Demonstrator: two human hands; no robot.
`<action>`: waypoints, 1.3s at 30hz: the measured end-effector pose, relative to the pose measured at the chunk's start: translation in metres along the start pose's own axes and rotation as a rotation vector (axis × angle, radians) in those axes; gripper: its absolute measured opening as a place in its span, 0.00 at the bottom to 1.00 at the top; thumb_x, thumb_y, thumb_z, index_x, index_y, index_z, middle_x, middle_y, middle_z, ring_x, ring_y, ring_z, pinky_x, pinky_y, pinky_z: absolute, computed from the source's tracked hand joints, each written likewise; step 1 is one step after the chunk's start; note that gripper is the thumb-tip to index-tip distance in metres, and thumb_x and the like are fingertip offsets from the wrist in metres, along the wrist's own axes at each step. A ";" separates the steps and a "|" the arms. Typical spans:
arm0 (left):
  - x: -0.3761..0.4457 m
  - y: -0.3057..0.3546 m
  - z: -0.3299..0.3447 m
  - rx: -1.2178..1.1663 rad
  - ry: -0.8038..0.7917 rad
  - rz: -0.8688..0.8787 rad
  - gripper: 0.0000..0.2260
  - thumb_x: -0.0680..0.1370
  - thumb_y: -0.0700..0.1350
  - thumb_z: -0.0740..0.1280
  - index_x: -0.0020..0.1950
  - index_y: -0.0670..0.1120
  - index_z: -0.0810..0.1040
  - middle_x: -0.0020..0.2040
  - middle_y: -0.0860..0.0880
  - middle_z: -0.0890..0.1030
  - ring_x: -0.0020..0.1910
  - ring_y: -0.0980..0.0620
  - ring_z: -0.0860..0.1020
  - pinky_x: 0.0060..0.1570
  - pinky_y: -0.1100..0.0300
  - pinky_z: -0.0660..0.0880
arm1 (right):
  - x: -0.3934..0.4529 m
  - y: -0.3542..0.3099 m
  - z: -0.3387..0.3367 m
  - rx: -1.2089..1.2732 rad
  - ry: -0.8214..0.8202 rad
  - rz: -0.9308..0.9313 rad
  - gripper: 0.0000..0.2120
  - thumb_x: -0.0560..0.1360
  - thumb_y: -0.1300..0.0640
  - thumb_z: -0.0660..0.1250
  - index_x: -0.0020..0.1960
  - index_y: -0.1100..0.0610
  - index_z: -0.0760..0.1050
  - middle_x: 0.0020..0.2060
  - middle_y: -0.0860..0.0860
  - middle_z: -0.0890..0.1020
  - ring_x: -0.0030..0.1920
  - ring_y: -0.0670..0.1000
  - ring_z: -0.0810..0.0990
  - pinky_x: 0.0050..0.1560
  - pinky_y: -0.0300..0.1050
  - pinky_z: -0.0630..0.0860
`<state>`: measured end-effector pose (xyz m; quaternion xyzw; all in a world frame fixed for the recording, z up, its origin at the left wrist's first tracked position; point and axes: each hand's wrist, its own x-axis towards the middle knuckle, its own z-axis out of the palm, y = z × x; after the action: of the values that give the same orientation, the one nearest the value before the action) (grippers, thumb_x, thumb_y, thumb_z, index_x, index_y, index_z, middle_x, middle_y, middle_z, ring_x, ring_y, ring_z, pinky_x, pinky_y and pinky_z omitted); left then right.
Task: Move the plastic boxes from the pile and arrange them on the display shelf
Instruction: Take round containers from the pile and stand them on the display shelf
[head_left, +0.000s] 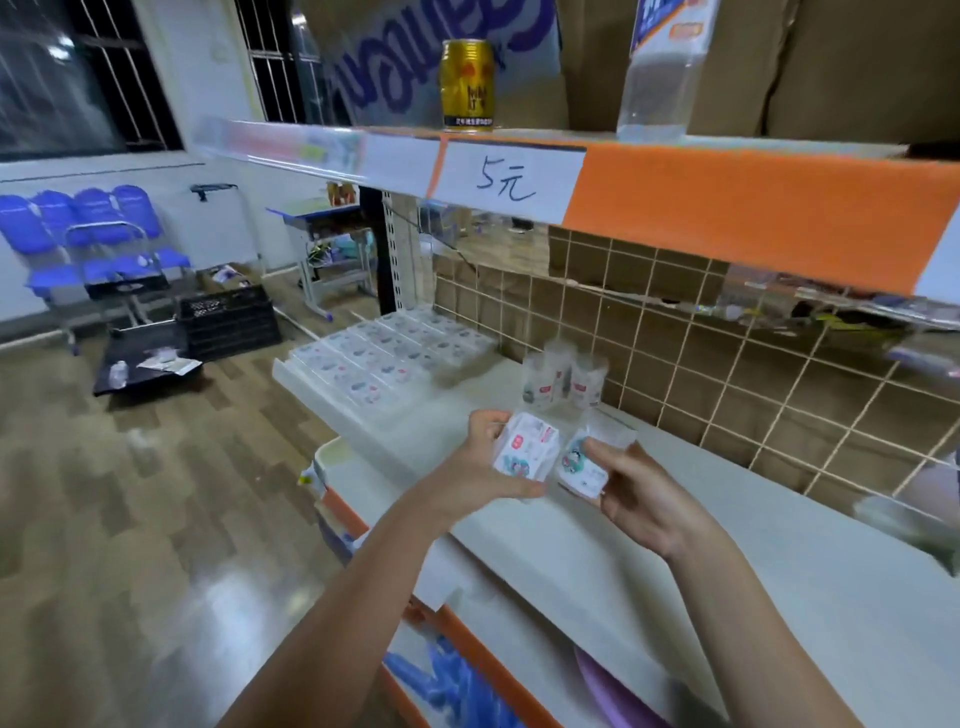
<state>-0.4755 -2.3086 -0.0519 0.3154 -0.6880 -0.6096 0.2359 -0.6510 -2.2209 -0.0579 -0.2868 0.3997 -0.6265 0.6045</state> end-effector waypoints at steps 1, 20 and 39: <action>0.010 -0.001 -0.005 0.040 -0.022 0.000 0.31 0.70 0.33 0.74 0.62 0.49 0.59 0.58 0.52 0.70 0.51 0.60 0.75 0.53 0.60 0.77 | 0.008 0.002 -0.002 0.016 0.047 -0.011 0.44 0.56 0.56 0.82 0.68 0.62 0.69 0.59 0.60 0.80 0.55 0.56 0.82 0.54 0.49 0.80; 0.162 -0.018 -0.132 0.579 -0.494 0.139 0.27 0.68 0.48 0.72 0.65 0.51 0.67 0.61 0.50 0.72 0.58 0.51 0.74 0.50 0.61 0.73 | 0.116 0.017 -0.005 -0.242 0.690 -0.189 0.20 0.75 0.62 0.66 0.66 0.56 0.69 0.54 0.52 0.81 0.52 0.49 0.81 0.48 0.40 0.74; 0.180 -0.027 -0.166 0.702 -0.468 0.284 0.30 0.69 0.53 0.73 0.69 0.56 0.66 0.59 0.53 0.64 0.58 0.53 0.68 0.55 0.63 0.66 | 0.154 0.021 -0.007 -0.710 1.021 -0.190 0.28 0.69 0.64 0.74 0.65 0.58 0.67 0.56 0.51 0.77 0.53 0.53 0.78 0.51 0.46 0.78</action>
<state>-0.4787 -2.5546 -0.0649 0.1320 -0.9246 -0.3557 0.0339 -0.6617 -2.3707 -0.0989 -0.1690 0.7944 -0.5646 0.1468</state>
